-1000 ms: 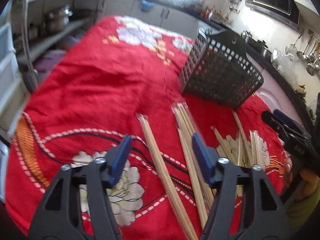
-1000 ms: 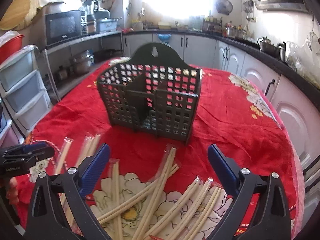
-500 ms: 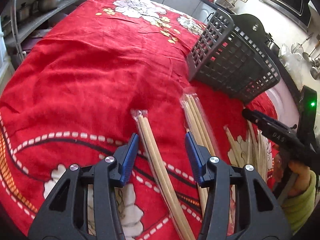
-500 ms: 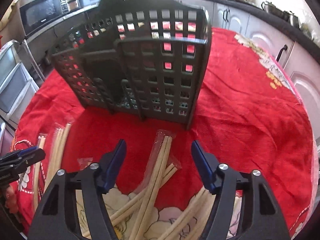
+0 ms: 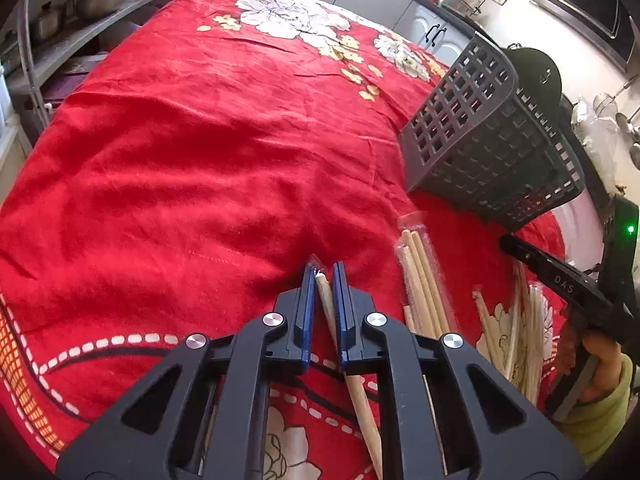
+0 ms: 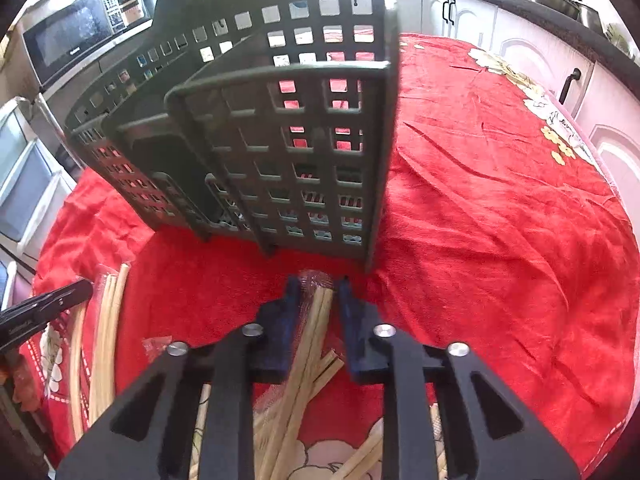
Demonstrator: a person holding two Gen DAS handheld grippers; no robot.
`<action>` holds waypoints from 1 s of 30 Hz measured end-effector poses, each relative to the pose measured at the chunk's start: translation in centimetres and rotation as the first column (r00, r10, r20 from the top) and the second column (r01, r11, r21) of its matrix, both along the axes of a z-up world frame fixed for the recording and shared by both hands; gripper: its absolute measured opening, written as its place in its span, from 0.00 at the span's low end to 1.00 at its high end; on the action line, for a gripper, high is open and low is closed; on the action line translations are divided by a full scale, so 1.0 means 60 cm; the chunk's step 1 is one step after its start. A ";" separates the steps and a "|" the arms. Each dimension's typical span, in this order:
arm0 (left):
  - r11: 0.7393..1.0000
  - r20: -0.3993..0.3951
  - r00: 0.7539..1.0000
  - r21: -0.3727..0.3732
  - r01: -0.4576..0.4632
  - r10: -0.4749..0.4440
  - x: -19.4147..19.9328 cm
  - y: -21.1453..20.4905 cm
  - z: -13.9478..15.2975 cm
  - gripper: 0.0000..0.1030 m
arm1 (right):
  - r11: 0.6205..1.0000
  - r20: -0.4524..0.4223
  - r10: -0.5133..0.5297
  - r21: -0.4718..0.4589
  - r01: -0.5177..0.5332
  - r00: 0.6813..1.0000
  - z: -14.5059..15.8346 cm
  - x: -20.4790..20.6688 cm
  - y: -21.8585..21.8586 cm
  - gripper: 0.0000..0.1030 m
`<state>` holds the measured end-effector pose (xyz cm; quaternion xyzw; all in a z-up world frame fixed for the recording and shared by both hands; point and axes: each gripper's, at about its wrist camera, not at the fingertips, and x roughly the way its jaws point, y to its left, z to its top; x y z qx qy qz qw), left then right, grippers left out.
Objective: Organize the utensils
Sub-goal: 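Lower the left tool onto a chopstick and close it while the right tool grasps another, then lift the held chopsticks with both tools and carry them over the mesh caddy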
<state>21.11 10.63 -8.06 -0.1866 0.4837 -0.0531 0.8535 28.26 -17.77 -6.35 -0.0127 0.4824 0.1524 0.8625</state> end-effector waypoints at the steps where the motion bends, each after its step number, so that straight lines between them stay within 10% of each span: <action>1: 1.000 0.001 1.000 0.005 0.002 -0.002 -0.001 -0.001 0.002 0.05 | 1.000 0.003 0.002 0.006 -0.002 1.000 0.004 -0.001 -0.003 0.15; 10: 0.999 0.150 0.988 0.023 0.037 -0.040 -0.017 -0.022 0.084 0.04 | 0.990 0.080 0.066 0.119 -0.075 0.995 0.075 -0.052 -0.036 0.13; 30: 0.988 0.466 0.872 0.037 0.151 -0.151 -0.028 -0.116 0.295 0.03 | 0.946 0.416 0.047 0.274 -0.175 0.908 0.270 -0.145 -0.066 0.06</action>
